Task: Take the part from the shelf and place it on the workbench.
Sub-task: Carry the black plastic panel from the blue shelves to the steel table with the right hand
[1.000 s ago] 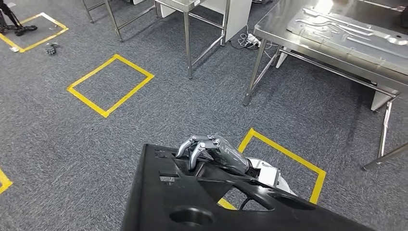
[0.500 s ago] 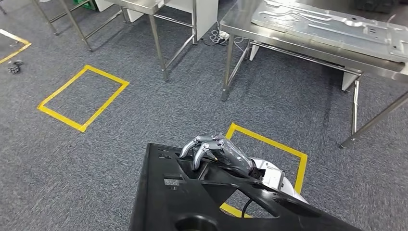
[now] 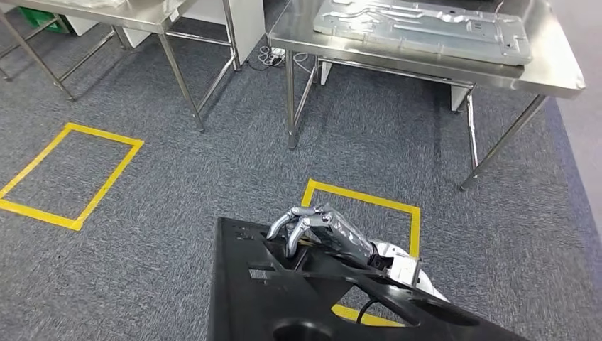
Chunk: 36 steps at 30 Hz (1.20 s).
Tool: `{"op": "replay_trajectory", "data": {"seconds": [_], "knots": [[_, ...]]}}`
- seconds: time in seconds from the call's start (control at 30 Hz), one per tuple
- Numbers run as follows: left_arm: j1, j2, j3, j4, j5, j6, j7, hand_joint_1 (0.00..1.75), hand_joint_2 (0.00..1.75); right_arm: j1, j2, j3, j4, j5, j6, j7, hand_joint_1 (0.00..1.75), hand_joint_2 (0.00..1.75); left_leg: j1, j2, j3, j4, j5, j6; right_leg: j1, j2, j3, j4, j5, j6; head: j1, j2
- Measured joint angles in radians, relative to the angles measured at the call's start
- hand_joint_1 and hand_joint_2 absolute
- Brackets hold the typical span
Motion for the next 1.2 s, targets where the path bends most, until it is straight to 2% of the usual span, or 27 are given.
{"op": "replay_trajectory", "data": {"seconds": [0.03,0.1,0.17,0.2,0.23,0.27,0.33,0.4,0.47,0.5,0.53,0.57,0.63,0.67,0.7,0.73,0.77,0.83,0.87,0.93,0.97,1.0,1.07,1.1,1.13,1.17,1.2], "knots": [[0.000,0.000,0.000,0.000,-0.002,-0.003,0.000,0.00,1.75,0.000,0.000,0.000,0.000,0.001,0.000,-0.001,1.75,1.75,0.002,0.013,0.006,-0.007,0.002,0.007,0.003,-0.024,-0.010,0.024,-0.015,0.005,0.004,0.000],[0.001,-0.001,0.000,0.000,-0.005,-0.008,0.000,0.00,1.75,-0.001,-0.001,-0.001,0.001,0.003,0.000,-0.002,1.75,1.75,0.002,0.038,0.014,-0.015,0.002,0.016,0.004,-0.088,-0.062,0.127,-0.068,0.013,0.012,0.000],[0.003,-0.001,0.000,0.000,-0.006,-0.009,0.000,0.00,1.75,0.001,-0.001,-0.001,0.004,0.004,0.000,-0.002,1.75,1.75,0.000,0.063,0.016,-0.015,-0.002,0.017,-0.003,-0.114,-0.122,0.235,-0.106,0.021,0.014,0.000],[0.003,-0.001,0.000,0.000,-0.006,-0.009,0.000,0.00,1.75,0.002,-0.001,-0.001,0.006,0.005,0.000,-0.002,1.75,1.75,0.000,0.076,0.018,-0.015,-0.005,0.016,-0.006,-0.119,-0.133,0.250,-0.101,0.024,0.014,0.000],[0.003,-0.001,0.000,0.000,-0.006,-0.011,0.000,0.00,1.75,0.003,-0.001,-0.001,0.008,0.006,0.001,-0.002,1.75,1.75,0.001,0.088,0.021,-0.014,-0.009,0.014,-0.009,-0.124,-0.123,0.226,-0.077,0.025,0.014,0.000],[0.002,-0.001,0.000,0.000,-0.006,-0.013,-0.001,0.00,1.75,0.003,-0.001,-0.001,0.009,0.007,0.001,-0.002,1.75,1.75,0.001,0.100,0.027,-0.014,-0.013,0.011,-0.011,-0.134,-0.094,0.168,-0.041,0.026,0.014,0.000],[0.001,-0.002,0.000,0.000,-0.007,-0.017,-0.003,0.00,1.75,0.003,0.000,-0.001,0.009,0.011,0.002,-0.003,1.75,1.75,-0.002,0.118,0.038,-0.013,-0.022,0.001,-0.007,-0.177,-0.026,0.035,0.013,0.020,0.014,0.000],[0.000,-0.002,0.000,0.000,-0.009,-0.018,-0.004,0.00,1.75,0.003,0.000,-0.002,0.009,0.016,0.007,-0.004,1.75,1.75,-0.007,0.134,0.045,-0.014,-0.030,-0.011,0.002,-0.197,-0.001,-0.018,0.022,0.009,0.013,0.000],[-0.002,-0.002,0.000,0.000,-0.011,-0.018,-0.005,0.00,1.75,0.003,0.001,-0.003,0.009,0.020,0.013,-0.004,1.75,1.75,-0.008,0.153,0.052,-0.018,-0.036,-0.022,0.005,-0.173,-0.002,-0.021,0.021,-0.003,0.013,0.000],[-0.003,-0.002,0.001,0.000,-0.012,-0.018,-0.006,0.00,1.75,0.003,0.002,-0.004,0.009,0.021,0.016,-0.004,1.75,1.75,-0.007,0.149,0.055,-0.013,-0.043,-0.027,0.003,-0.161,0.001,-0.025,0.022,-0.009,0.012,0.000],[-0.004,-0.002,0.001,0.000,-0.014,-0.018,-0.006,0.00,1.75,0.002,0.003,-0.005,0.008,0.022,0.018,-0.004,1.75,1.75,-0.004,0.133,0.050,0.006,-0.058,-0.030,0.000,-0.151,0.004,-0.029,0.023,-0.017,0.012,0.000],[-0.004,-0.002,0.001,0.000,-0.016,-0.019,-0.007,0.00,1.75,0.001,0.006,-0.006,0.008,0.022,0.019,-0.004,1.75,1.75,-0.002,0.111,0.034,0.046,-0.082,-0.033,-0.003,-0.140,0.008,-0.032,0.024,-0.024,0.011,0.000],[-0.001,-0.002,0.002,0.000,-0.018,-0.019,-0.008,0.00,1.75,-0.001,0.010,-0.006,0.009,0.022,0.022,-0.004,1.75,1.75,0.000,0.069,-0.031,0.178,-0.143,-0.035,-0.002,-0.119,0.010,-0.032,0.022,-0.032,0.009,0.000],[0.001,-0.002,0.002,0.000,-0.019,-0.019,-0.008,0.00,1.75,0.000,0.011,-0.006,0.010,0.022,0.022,-0.004,1.75,1.75,0.000,0.062,-0.065,0.238,-0.161,-0.035,0.000,-0.106,0.011,-0.030,0.021,-0.034,0.009,0.000],[0.003,-0.002,0.003,0.000,-0.019,-0.019,-0.008,0.00,1.75,0.000,0.012,-0.006,0.011,0.023,0.022,-0.004,1.75,1.75,0.000,0.058,-0.088,0.270,-0.160,-0.036,0.001,-0.092,0.011,-0.028,0.019,-0.035,0.009,0.000],[0.003,-0.002,0.003,0.000,-0.019,-0.019,-0.008,0.00,1.75,0.000,0.012,-0.006,0.012,0.023,0.022,-0.004,1.75,1.75,0.000,0.056,-0.093,0.263,-0.138,-0.034,0.002,-0.077,0.012,-0.025,0.017,-0.034,0.009,0.000],[0.003,-0.001,0.003,0.000,-0.019,-0.020,-0.008,0.00,1.75,0.000,0.012,-0.006,0.013,0.023,0.022,-0.004,1.75,1.75,0.000,0.052,-0.080,0.218,-0.100,-0.032,0.002,-0.064,0.013,-0.021,0.014,-0.033,0.009,0.000],[0.003,-0.001,0.004,0.000,-0.019,-0.023,-0.008,0.00,1.75,-0.001,0.013,-0.006,0.014,0.031,0.021,-0.005,1.75,1.75,0.001,0.031,-0.034,0.088,-0.030,-0.024,0.004,-0.042,0.013,-0.012,0.008,-0.028,0.009,0.000],[0.002,0.000,0.004,0.000,-0.020,-0.027,-0.007,0.00,1.75,-0.001,0.014,-0.006,0.014,0.039,0.020,-0.006,1.75,1.75,0.000,0.020,-0.017,0.043,-0.013,-0.021,0.004,-0.033,0.012,-0.008,0.006,-0.023,0.009,0.000],[-0.003,0.001,0.006,0.000,-0.022,-0.036,-0.007,0.00,1.75,-0.001,0.014,-0.006,0.014,0.056,0.018,-0.009,1.75,1.75,-0.004,0.011,-0.007,0.017,-0.012,-0.013,0.003,-0.021,0.007,-0.007,0.006,-0.012,0.010,0.000],[-0.005,0.002,0.008,0.000,-0.024,-0.039,-0.006,0.00,1.75,-0.002,0.014,-0.006,0.013,0.063,0.017,-0.009,1.75,1.75,-0.003,0.013,-0.005,0.016,-0.010,-0.007,0.002,-0.019,0.007,-0.009,0.007,-0.005,0.010,0.000],[-0.007,0.002,0.009,0.000,-0.025,-0.042,-0.006,0.00,1.75,-0.002,0.014,-0.006,0.012,0.068,0.016,-0.010,1.75,1.75,-0.002,0.016,-0.002,0.011,-0.007,-0.001,0.002,-0.029,0.007,-0.007,0.005,0.001,0.010,0.000],[-0.007,0.002,0.010,0.000,-0.026,-0.049,-0.006,0.00,1.75,-0.006,0.014,-0.006,0.009,0.076,0.014,-0.009,1.75,1.75,0.002,0.025,0.004,0.000,-0.001,0.014,0.004,-0.073,-0.013,0.039,-0.025,0.011,0.014,0.000],[-0.006,0.002,0.011,0.000,-0.027,-0.051,-0.006,0.00,1.75,-0.007,0.014,-0.006,0.008,0.079,0.013,-0.009,1.75,1.75,0.002,0.030,0.006,-0.003,-0.001,0.018,0.003,-0.097,-0.038,0.093,-0.053,0.014,0.016,0.000],[-0.004,0.002,0.013,0.000,-0.028,-0.052,-0.006,0.00,1.75,-0.009,0.014,-0.006,0.007,0.082,0.011,-0.008,1.75,1.75,0.002,0.034,0.006,-0.004,-0.002,0.021,0.001,-0.110,-0.072,0.158,-0.084,0.017,0.019,0.000],[-0.002,0.002,0.014,0.000,-0.029,-0.052,-0.006,0.00,1.75,-0.009,0.014,-0.005,0.007,0.086,0.009,-0.007,1.75,1.75,0.002,0.038,0.006,-0.004,-0.003,0.021,-0.002,-0.115,-0.105,0.220,-0.106,0.020,0.018,0.000],[-0.001,0.002,0.016,0.000,-0.030,-0.053,-0.006,0.00,1.75,-0.009,0.014,-0.005,0.007,0.089,0.006,-0.005,1.75,1.75,0.002,0.042,0.007,-0.003,-0.004,0.021,-0.006,-0.116,-0.127,0.259,-0.113,0.023,0.019,0.000]]}}
